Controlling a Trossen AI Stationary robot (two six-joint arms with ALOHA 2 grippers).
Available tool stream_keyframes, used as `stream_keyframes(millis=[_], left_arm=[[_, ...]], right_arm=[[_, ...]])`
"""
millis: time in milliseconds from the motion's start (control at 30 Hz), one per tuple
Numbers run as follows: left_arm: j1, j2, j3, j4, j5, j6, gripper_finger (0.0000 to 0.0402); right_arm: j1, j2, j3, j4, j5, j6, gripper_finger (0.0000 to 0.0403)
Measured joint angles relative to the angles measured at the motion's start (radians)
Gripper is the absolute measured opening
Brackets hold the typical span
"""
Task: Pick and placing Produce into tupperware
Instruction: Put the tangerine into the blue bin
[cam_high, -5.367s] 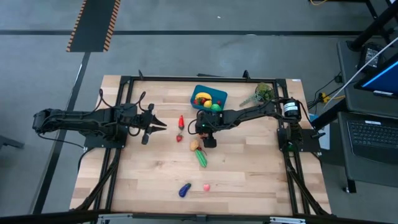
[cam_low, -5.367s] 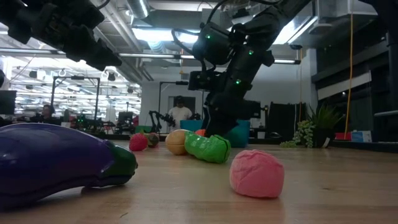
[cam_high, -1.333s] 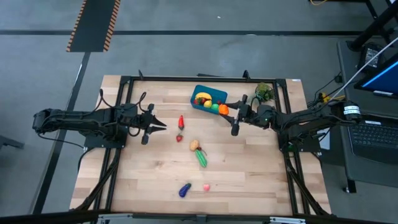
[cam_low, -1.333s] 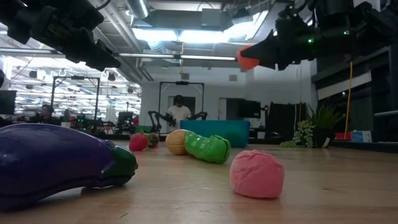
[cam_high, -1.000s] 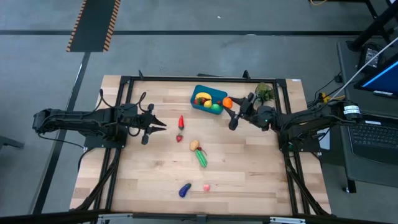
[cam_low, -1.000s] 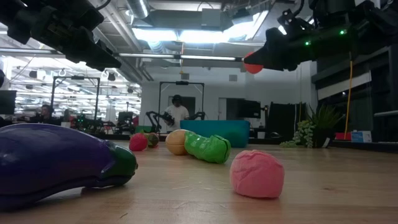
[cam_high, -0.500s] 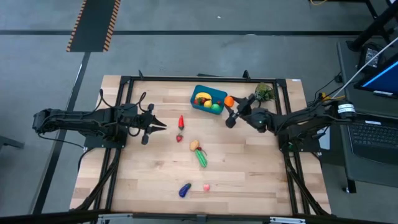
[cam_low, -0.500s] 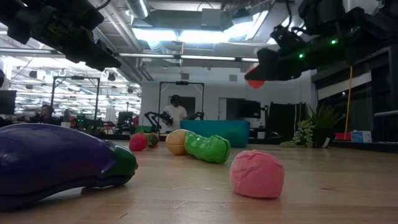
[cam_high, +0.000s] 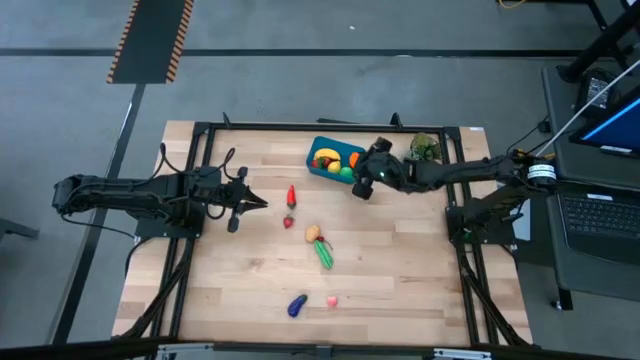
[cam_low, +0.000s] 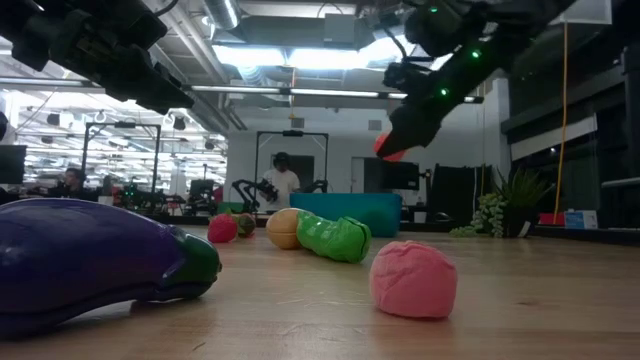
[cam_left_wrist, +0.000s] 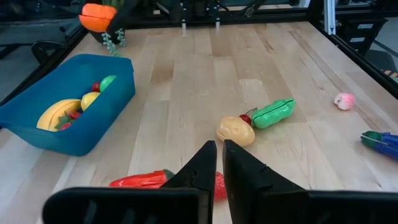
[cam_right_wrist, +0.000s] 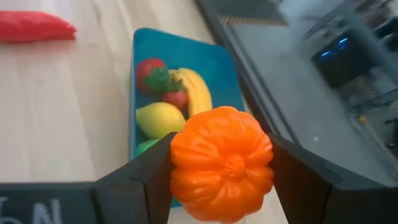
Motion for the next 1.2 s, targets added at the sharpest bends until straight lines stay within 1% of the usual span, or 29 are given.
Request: stream_keyframes(millis=[167, 333, 433, 567, 633, 800, 933, 1067, 1200], left_arm=[[0.0, 0.0, 0.0, 0.0, -0.001, 0.0, 0.0014], [0.0, 0.0, 0.0, 0.0, -0.001, 0.001, 0.0007], [0.0, 0.0, 0.0, 0.0, -0.001, 0.001, 0.0004], [0.0, 0.0, 0.0, 0.0, -0.002, 0.001, 0.0001], [0.0, 0.0, 0.0, -0.001, -0.002, 0.001, 0.0001], [0.0, 0.0, 0.0, -0.003, -0.002, 0.001, 0.001], [0.0, 0.0, 0.0, -0.014, -0.003, 0.001, 0.002], [0.0, 0.0, 0.0, -0.035, -0.003, 0.001, 0.0029], [0.0, 0.0, 0.0, -0.047, -0.003, 0.001, 0.0038]], right_arm=[[-0.073, 0.019, 0.129, -0.196, -0.151, -0.027, 0.0221], [-0.151, 0.068, 0.24, -0.35, -0.294, -0.028, 0.0221], [-0.184, 0.113, 0.298, -0.426, -0.321, -0.033, 0.0221], [-0.221, 0.178, 0.373, -0.464, -0.398, -0.052, 0.0221], [-0.238, 0.216, 0.41, -0.499, -0.416, -0.055, 0.0221], [-0.287, 0.306, 0.497, -0.595, -0.485, -0.057, 0.0221], [-0.313, 0.363, 0.55, -0.627, -0.5, -0.069, 0.0221], [-0.331, 0.401, 0.585, -0.626, -0.548, -0.073, 0.0221], [-0.344, 0.429, 0.602, -0.631, -0.554, -0.073, 0.0221]])
